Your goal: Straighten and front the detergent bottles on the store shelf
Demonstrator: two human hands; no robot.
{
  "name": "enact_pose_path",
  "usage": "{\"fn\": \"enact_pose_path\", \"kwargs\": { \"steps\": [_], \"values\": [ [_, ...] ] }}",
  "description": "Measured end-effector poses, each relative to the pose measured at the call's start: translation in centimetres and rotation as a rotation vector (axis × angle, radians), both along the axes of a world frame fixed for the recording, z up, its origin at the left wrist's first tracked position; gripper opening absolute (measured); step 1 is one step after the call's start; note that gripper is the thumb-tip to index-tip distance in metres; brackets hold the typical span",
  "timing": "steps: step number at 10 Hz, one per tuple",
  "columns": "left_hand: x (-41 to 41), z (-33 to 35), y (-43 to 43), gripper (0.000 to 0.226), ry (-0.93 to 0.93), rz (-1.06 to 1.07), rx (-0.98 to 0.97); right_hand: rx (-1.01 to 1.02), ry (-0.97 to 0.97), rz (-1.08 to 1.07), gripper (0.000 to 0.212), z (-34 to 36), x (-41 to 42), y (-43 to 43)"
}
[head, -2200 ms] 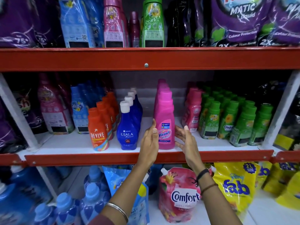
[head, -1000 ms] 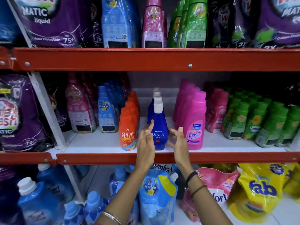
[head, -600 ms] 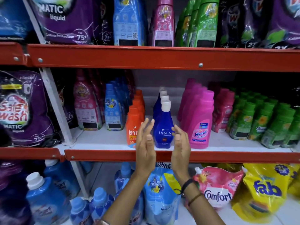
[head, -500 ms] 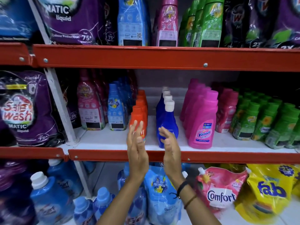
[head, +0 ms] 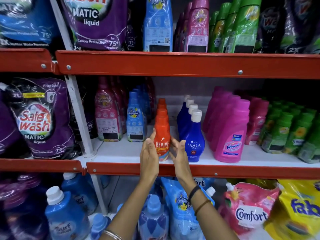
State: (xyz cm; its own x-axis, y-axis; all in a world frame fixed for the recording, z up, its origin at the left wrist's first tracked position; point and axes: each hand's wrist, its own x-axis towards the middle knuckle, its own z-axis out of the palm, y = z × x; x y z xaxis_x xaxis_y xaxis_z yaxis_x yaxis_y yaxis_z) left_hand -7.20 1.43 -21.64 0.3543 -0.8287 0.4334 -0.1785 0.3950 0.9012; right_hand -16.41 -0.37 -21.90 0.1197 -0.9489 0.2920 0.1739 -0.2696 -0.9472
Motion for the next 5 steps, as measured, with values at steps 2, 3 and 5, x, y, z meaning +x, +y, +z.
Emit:
{"fn": "enact_pose_path", "kwargs": {
  "steps": [2, 3, 5],
  "values": [
    [0.3, -0.3, -0.1, 0.060, -0.024, -0.028, 0.008, 0.005, 0.015, -0.013, 0.107, -0.1, -0.1, -0.1],
    [0.3, -0.1, 0.2, 0.050, -0.052, -0.015, 0.016, -0.003, 0.060, -0.032, 0.079, -0.1, 0.2, 0.0],
    [-0.6, 1.5, 1.3, 0.038, -0.084, 0.118, -0.148, -0.058, 0.045, -0.105, 0.054, -0.8, -1.2, 1.2]
  ]
}}
